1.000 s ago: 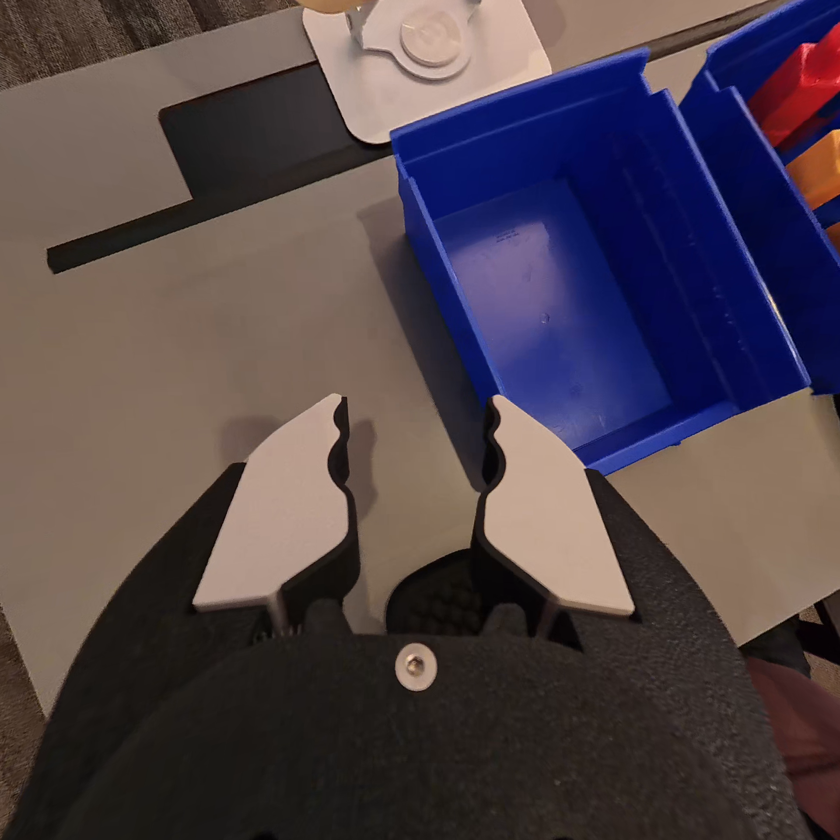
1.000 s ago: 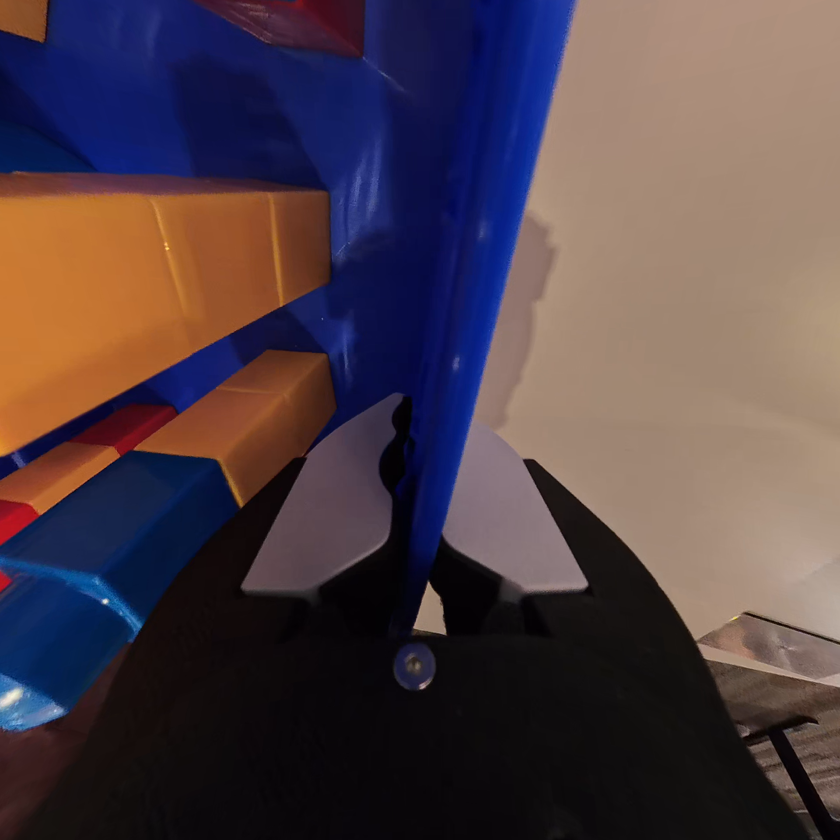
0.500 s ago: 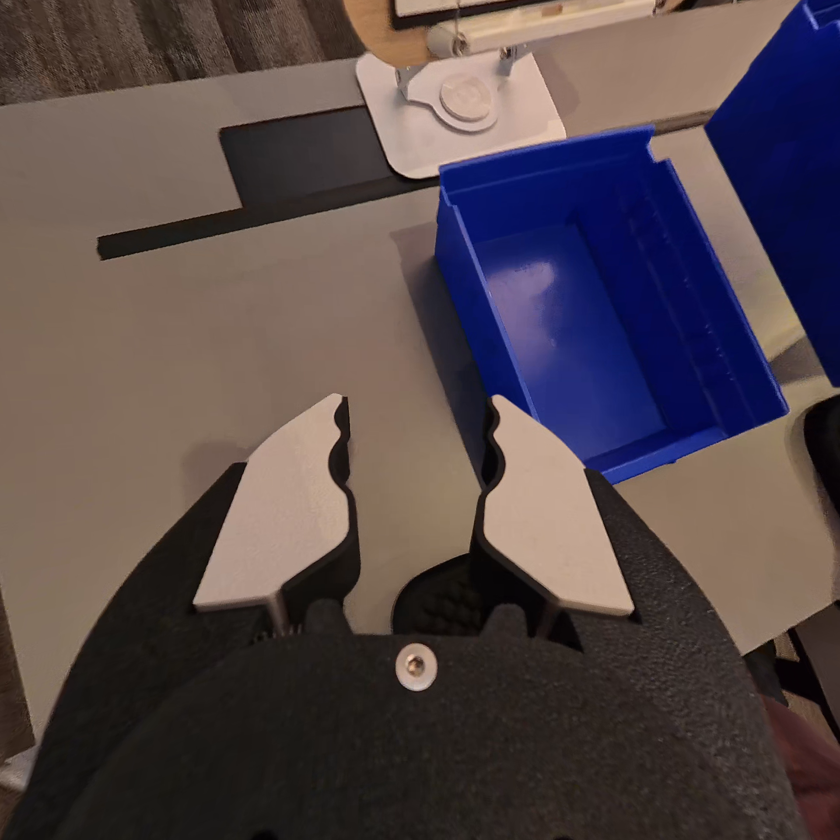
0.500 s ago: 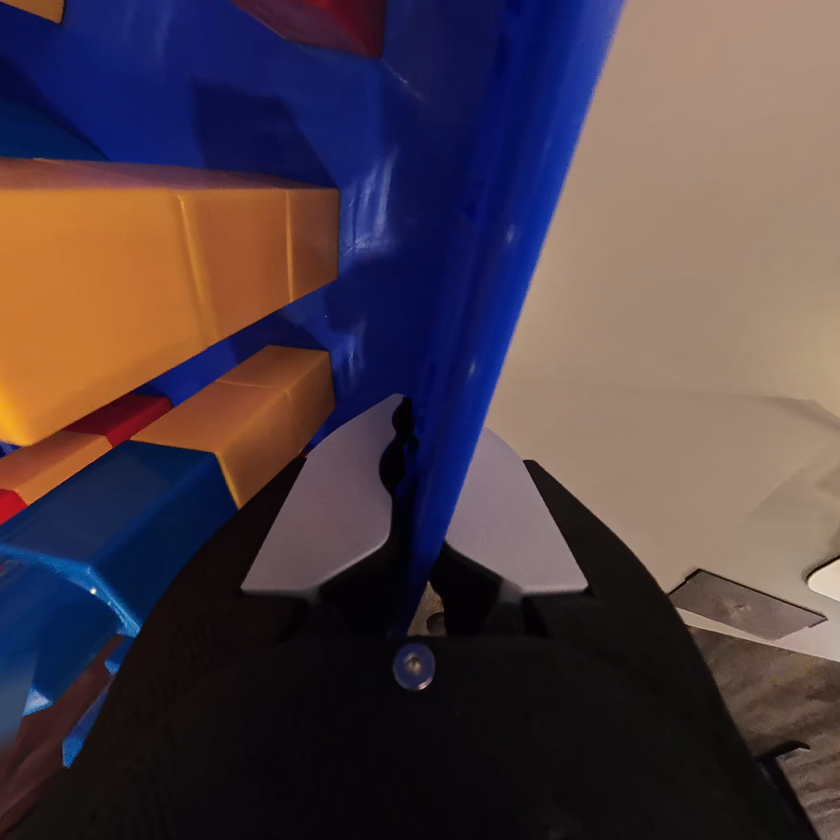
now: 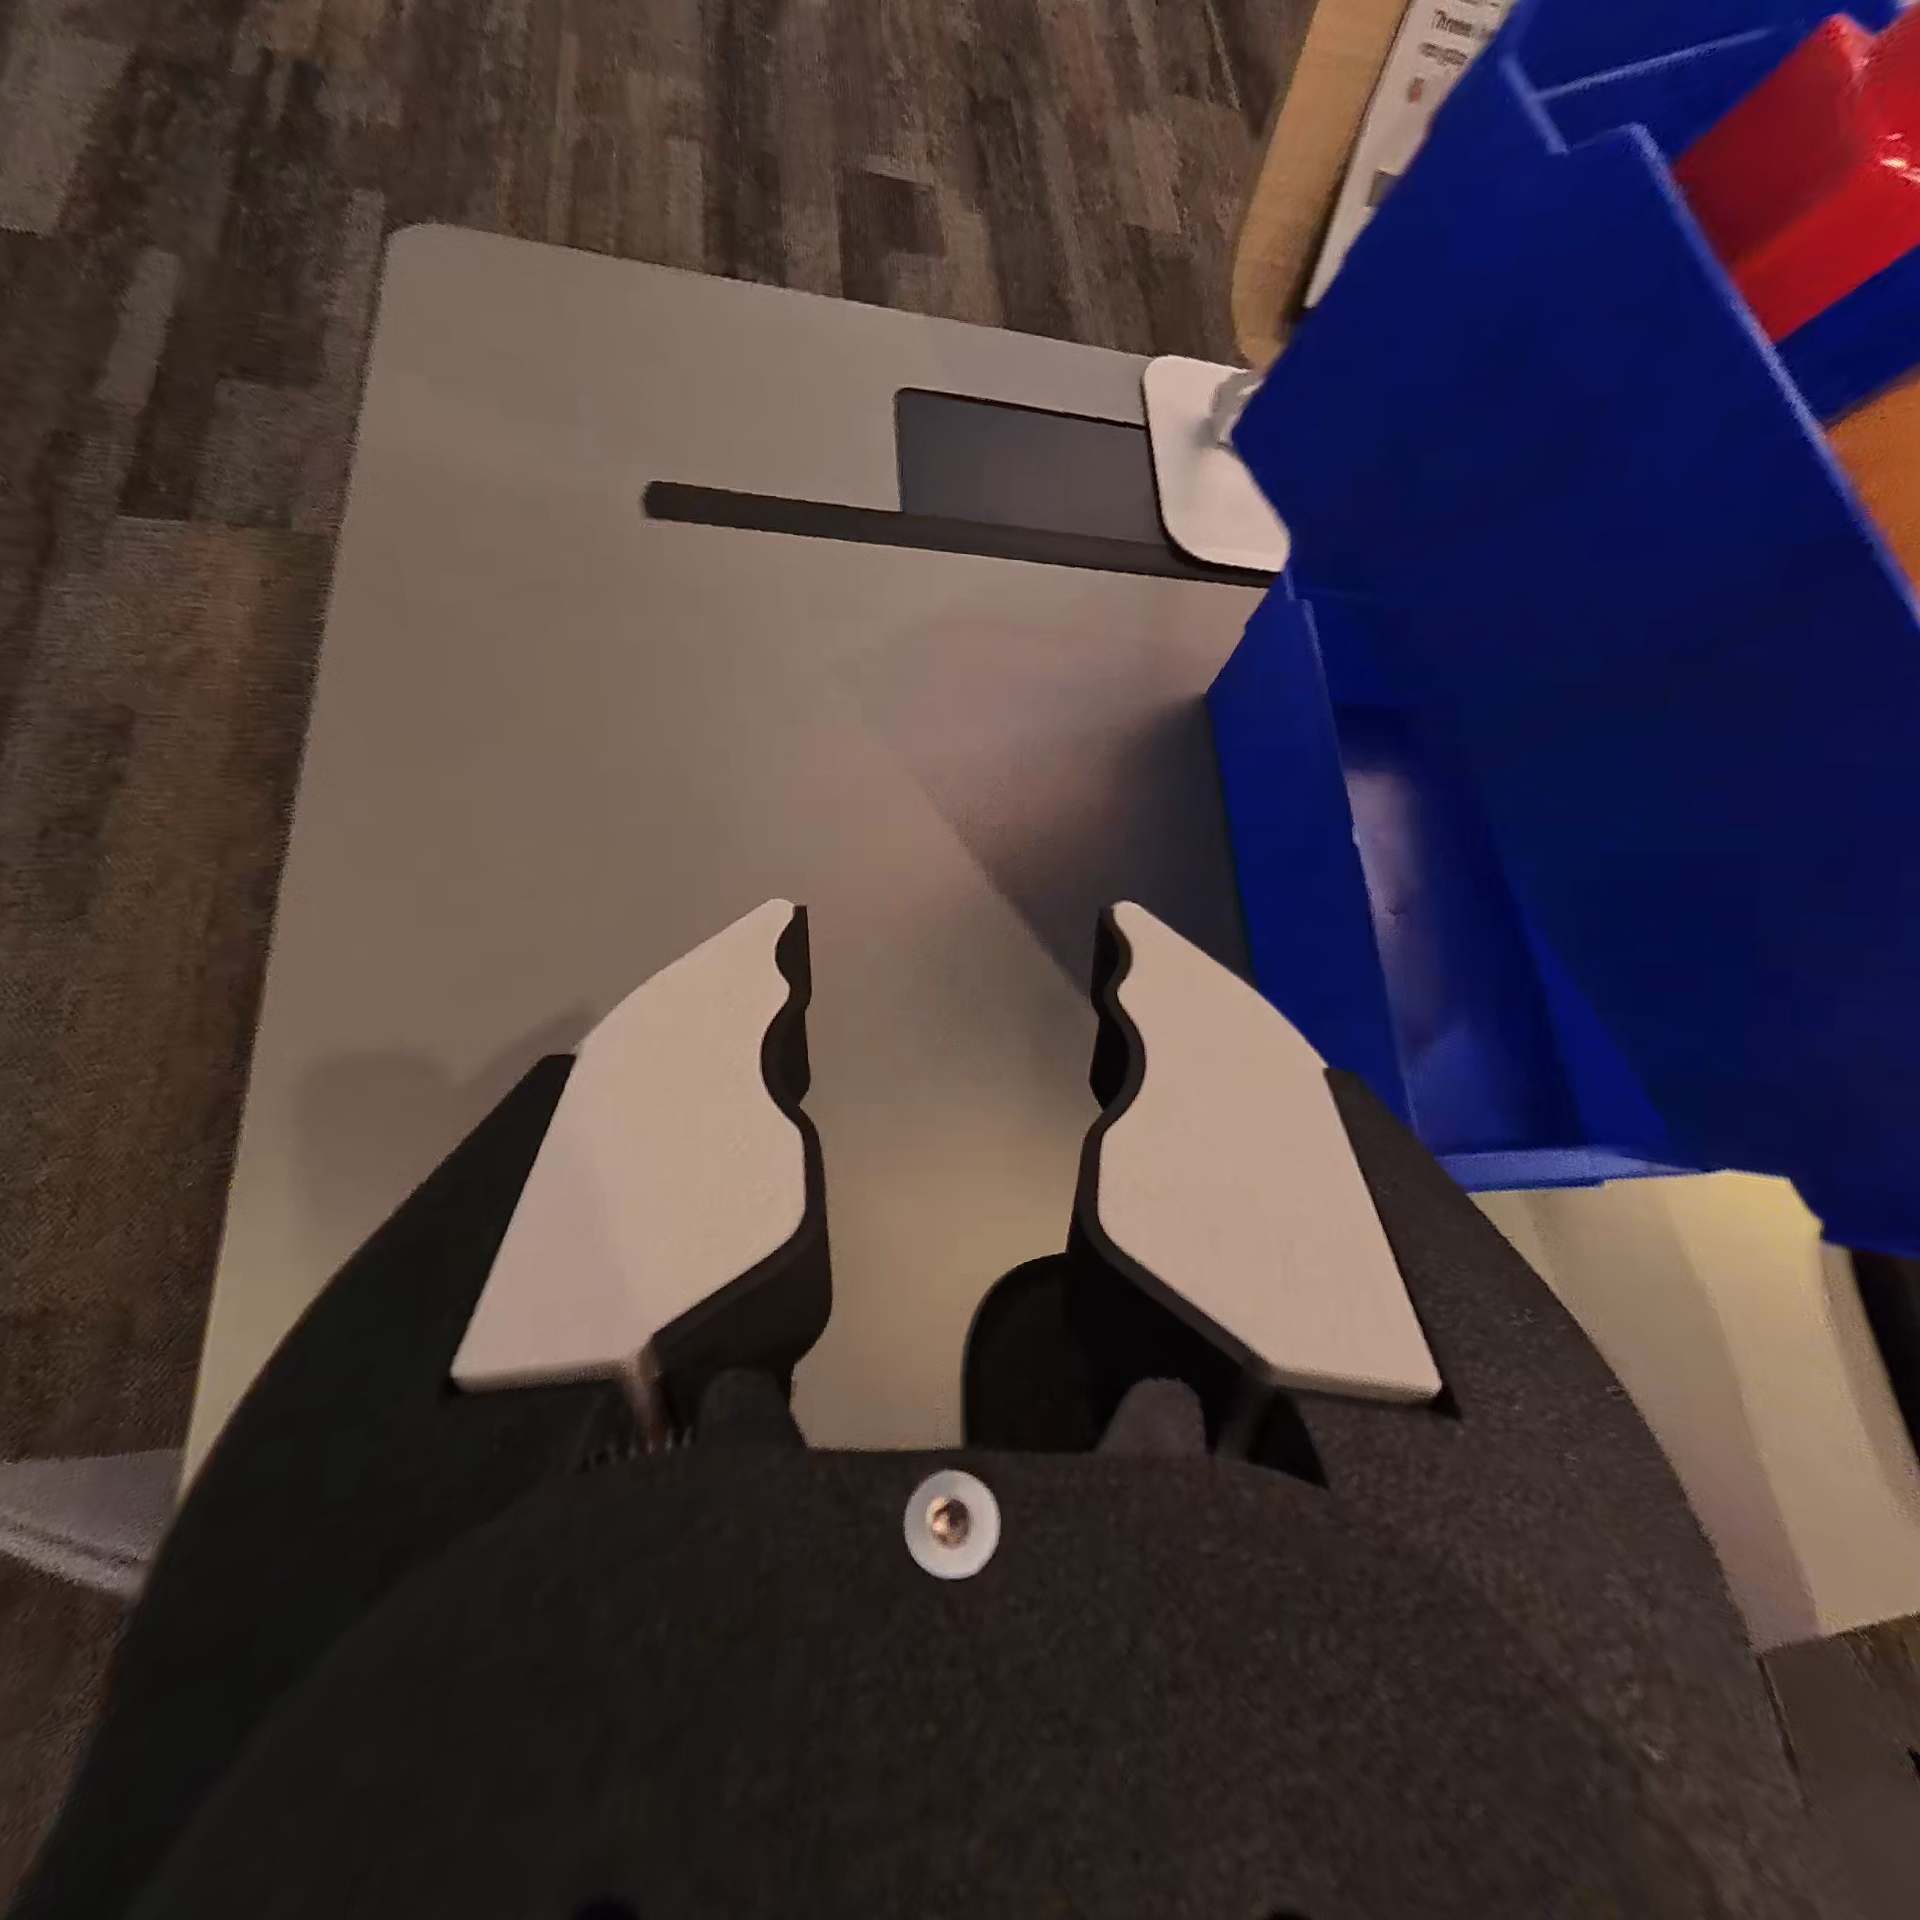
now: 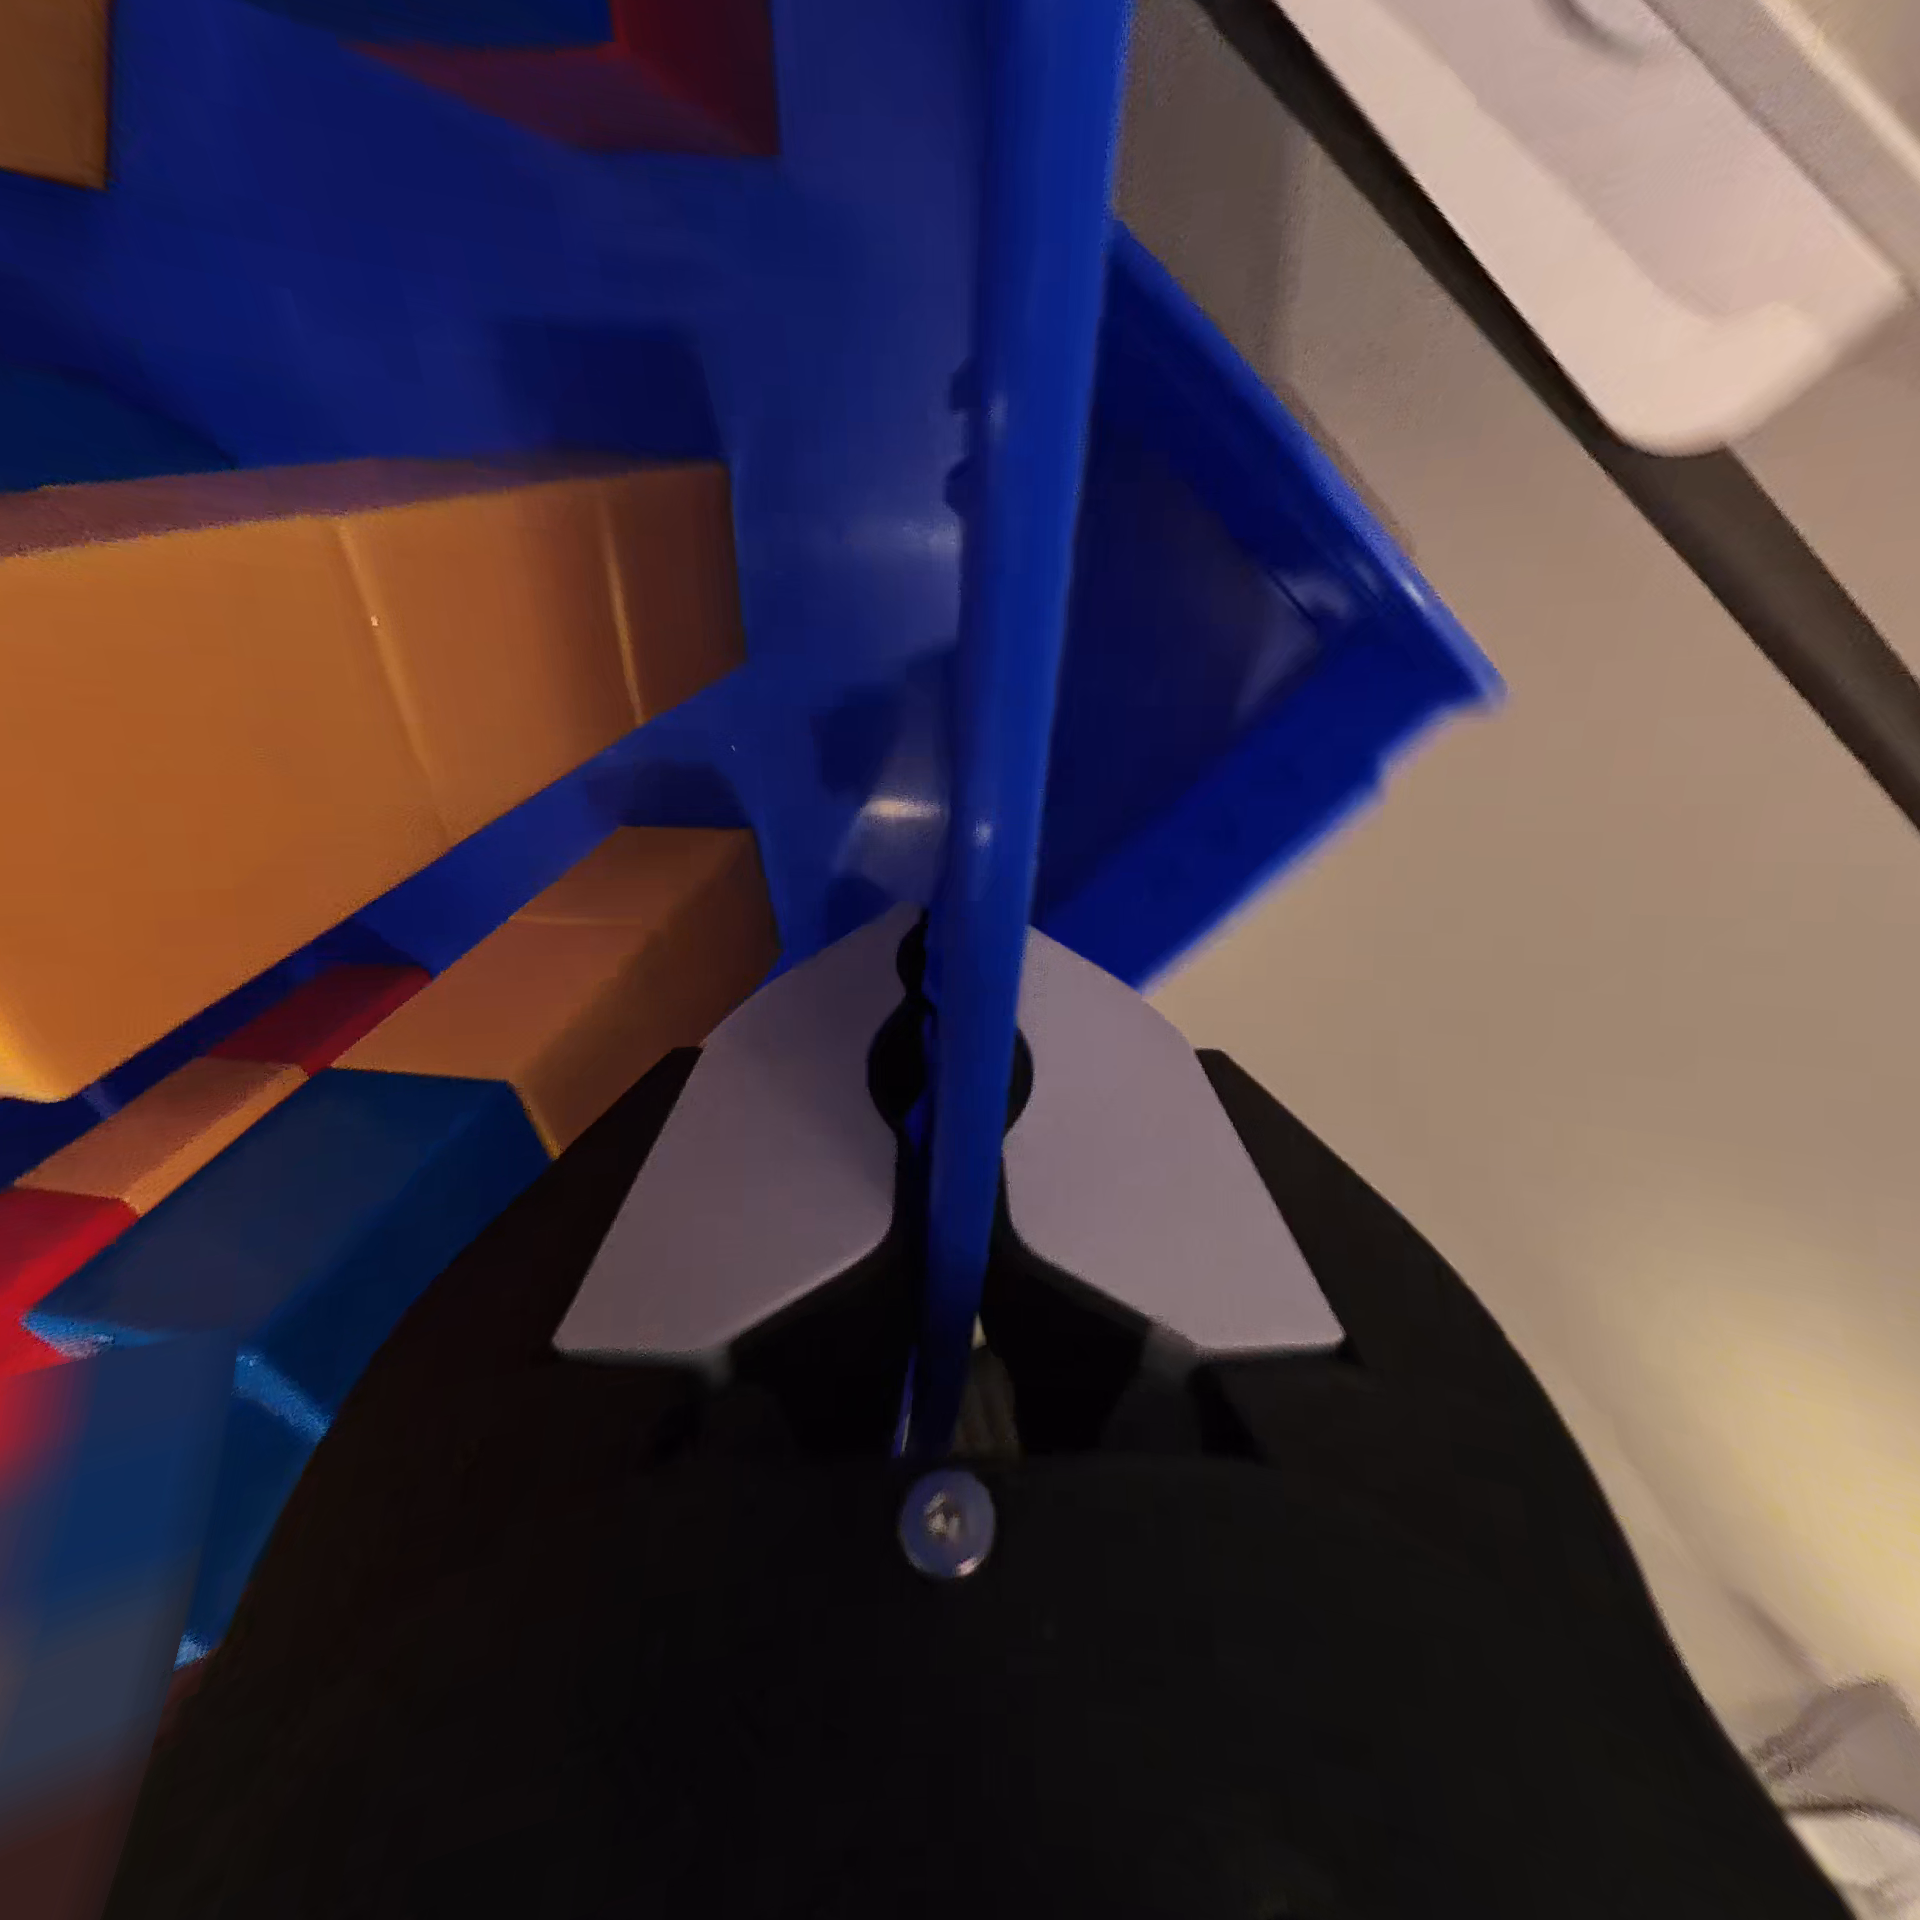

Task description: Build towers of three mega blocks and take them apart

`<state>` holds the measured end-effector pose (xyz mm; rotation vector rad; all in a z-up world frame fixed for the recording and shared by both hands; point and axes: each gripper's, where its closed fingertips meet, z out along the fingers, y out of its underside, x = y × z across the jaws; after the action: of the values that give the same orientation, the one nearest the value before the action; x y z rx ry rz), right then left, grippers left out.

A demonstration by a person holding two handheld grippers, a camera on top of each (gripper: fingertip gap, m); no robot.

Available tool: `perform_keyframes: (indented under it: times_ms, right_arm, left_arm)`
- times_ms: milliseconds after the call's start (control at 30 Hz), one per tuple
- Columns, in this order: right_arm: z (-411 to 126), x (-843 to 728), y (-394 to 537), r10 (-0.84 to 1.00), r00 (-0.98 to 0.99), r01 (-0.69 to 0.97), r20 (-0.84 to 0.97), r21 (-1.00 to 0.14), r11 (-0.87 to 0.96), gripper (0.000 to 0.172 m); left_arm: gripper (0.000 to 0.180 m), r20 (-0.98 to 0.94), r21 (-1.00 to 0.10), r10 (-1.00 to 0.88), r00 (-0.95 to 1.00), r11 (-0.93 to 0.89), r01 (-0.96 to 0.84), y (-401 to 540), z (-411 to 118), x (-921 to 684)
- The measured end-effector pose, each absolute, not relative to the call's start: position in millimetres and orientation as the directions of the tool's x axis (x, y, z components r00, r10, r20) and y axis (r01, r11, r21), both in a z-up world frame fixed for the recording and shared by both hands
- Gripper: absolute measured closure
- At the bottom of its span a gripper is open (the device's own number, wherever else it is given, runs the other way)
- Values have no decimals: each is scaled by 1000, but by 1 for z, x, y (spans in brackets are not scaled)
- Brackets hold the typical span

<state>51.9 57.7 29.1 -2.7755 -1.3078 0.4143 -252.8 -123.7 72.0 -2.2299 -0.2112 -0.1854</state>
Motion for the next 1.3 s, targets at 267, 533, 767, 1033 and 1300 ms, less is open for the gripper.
perform_keyframes:
  times_ms: [267, 533, 767, 1033, 1300]
  right_arm:
    - [11, -111, 28, 890, 381, 898, -251, -129, -421, 167]
    - [-44, -199, 0, 919, 278, 950, -280, -62, -307, 83]
    - [-103, -218, -8, 927, 270, 961, -260, 5, -278, 141]
    - [-134, -220, 4, 912, 347, 932, -219, -26, -361, 167]
    - [-130, -216, 10, 899, 418, 897, -132, -94, -431, 165]
  left_arm:
    - [122, 260, -772, 173, 950, -553, 312, -161, 75, -288]
    - [124, 341, -823, 275, 899, -374, 427, -215, 91, -325]
    - [126, 350, -833, 221, 910, -372, 411, -213, 93, -321]
    - [125, 360, -825, 204, 911, -386, 412, -205, 91, -321]
    - [125, 351, -823, 194, 916, -403, 400, -200, 91, -315]
